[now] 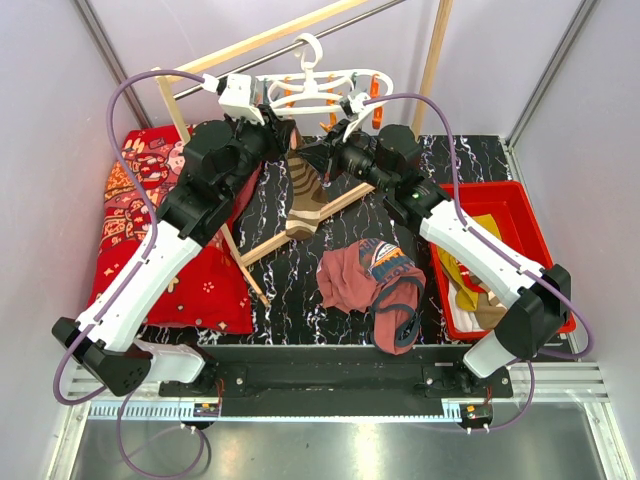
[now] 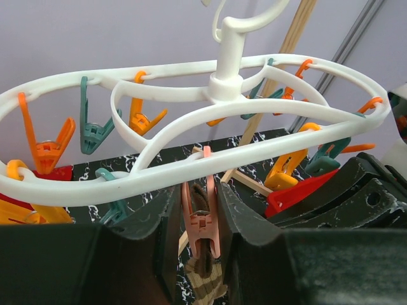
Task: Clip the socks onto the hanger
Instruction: Clamp the sock onto the hanger.
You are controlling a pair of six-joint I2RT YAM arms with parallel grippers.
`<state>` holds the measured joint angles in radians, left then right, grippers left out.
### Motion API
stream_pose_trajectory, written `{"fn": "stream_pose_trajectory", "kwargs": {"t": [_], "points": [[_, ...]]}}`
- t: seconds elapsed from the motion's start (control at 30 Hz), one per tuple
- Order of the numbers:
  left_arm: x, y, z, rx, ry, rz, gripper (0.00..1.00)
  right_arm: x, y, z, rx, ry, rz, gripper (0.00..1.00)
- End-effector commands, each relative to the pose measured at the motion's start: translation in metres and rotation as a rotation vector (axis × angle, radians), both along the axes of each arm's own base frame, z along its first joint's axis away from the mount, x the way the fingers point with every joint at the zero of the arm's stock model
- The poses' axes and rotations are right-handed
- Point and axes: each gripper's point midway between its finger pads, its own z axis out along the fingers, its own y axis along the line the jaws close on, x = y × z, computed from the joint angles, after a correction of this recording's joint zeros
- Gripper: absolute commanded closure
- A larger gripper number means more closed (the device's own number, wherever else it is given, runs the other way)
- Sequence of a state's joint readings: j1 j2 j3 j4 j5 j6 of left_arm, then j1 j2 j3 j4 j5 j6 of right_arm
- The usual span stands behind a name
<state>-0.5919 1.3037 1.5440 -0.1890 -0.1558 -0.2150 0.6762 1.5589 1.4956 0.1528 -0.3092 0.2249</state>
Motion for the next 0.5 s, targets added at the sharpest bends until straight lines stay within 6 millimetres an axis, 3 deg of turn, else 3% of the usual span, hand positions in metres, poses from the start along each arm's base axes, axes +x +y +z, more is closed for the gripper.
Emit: {"fn": "stream_pose_trajectory", "kwargs": {"t": [0.0,0.1,0.33,0.47], "points": [[-0.0075,-0.0001,0.0117,-0.019,-0.036,-0.022,0.71,-0.0119,0.0025,0.0480,0.085,-0.101,0.037,0.96],[-0.0071,0.0005,0.0130,-0.025,-0.038,-0.020,0.60,-0.0119,0.0025,0.0480,0.086,-0.100,0.037,0.93],[-0.0083,0.0032,0.0162,-0.037,-0.041,-0.010,0.51,-0.0124,0.0008,0.0500,0.093,-0.098,0.031,0.80],[-0.0086,0.0037,0.0164,-0.042,-0.038,-0.005,0.50,-0.0142,-0.0027,0.0488,0.088,-0.104,0.022,0.56]]}}
